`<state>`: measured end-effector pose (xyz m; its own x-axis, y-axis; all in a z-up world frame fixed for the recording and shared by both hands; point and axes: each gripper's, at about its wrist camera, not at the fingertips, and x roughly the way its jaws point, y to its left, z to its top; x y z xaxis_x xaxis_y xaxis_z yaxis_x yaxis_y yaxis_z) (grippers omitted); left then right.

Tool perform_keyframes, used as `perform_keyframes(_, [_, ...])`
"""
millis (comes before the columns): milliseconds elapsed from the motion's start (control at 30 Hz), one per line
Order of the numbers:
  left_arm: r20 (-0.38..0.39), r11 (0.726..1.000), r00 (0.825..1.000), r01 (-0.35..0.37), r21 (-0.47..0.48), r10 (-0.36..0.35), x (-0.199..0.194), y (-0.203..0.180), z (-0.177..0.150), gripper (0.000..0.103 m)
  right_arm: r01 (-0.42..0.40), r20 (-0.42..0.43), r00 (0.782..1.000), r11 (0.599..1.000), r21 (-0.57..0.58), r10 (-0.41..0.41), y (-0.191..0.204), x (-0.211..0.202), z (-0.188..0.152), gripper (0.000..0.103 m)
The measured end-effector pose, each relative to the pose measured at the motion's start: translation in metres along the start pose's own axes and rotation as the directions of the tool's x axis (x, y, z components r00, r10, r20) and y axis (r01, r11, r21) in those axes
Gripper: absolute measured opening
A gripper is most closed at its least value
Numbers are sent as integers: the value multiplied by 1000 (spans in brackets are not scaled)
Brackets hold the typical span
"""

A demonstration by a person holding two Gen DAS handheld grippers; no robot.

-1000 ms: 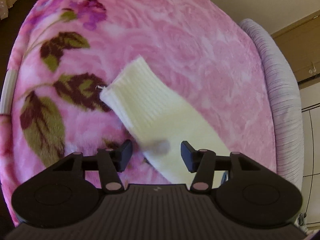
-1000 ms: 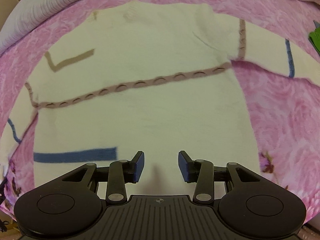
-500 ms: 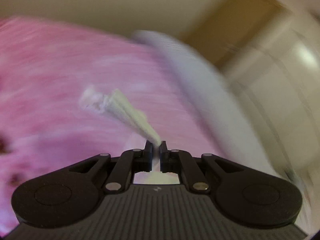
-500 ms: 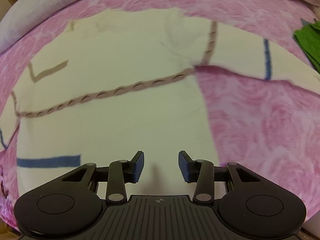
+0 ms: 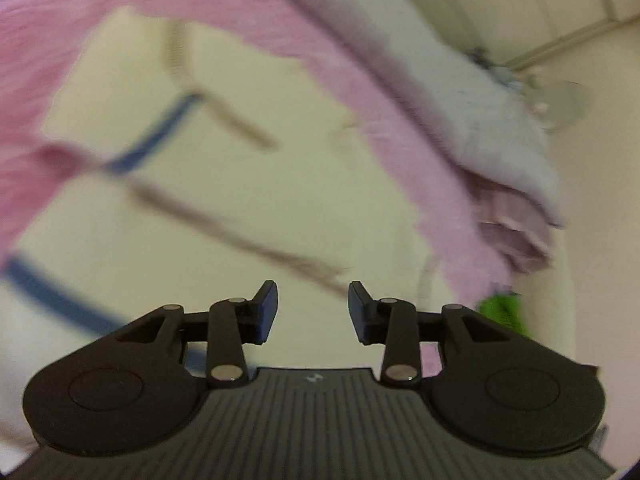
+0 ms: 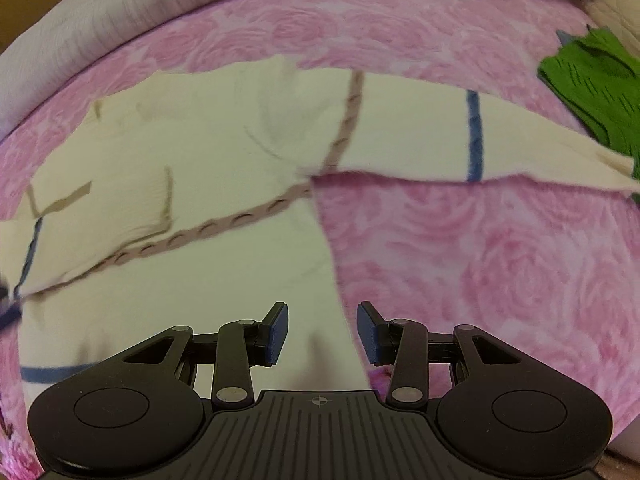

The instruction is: Fold clothes

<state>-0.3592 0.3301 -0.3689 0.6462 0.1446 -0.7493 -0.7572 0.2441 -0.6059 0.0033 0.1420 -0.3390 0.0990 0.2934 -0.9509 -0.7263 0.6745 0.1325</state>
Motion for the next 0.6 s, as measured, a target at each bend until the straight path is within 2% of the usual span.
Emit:
perform_keyframes(67, [9, 995, 995, -99, -14, 100, -13, 24, 1, 33, -47, 3, 999, 998, 43, 46, -5, 7, 3, 42])
perform_keyframes(133, [22, 983, 984, -178, -37, 178, -25, 47, 7, 33, -161, 26, 987, 981, 105, 159, -7, 13, 8, 42])
perform_keyframes(200, [43, 974, 975, -215, -64, 218, -36, 64, 15, 33, -301, 54, 954, 935, 187, 296, -6, 26, 12, 42])
perform_keyframes(267, [64, 968, 968, -238, -79, 243, -44, 76, 25, 33, -416, 81, 908, 864, 283, 411, -1, 44, 17, 42])
perform_keyframes(333, [84, 967, 965, -242, -74, 248, -46, 80, 38, 33, -489, 106, 868, 796, 357, 485, 7, 64, 21, 42])
perform_keyframes(433, [93, 968, 965, -243, -56, 247, -41, 84, 55, 33, -540, 130, 831, 725, 427, 542, 22, 92, 27, 42])
perform_keyframes(533, [88, 966, 962, -255, -32, 257, -34, 88, 66, 33, -523, 106, 837, 726, 446, 537, 37, 115, 34, 42])
perform_keyframes(600, [82, 964, 961, -263, -31, 265, -34, 92, 69, 33, -506, 85, 848, 752, 423, 523, 49, 125, 38, 40])
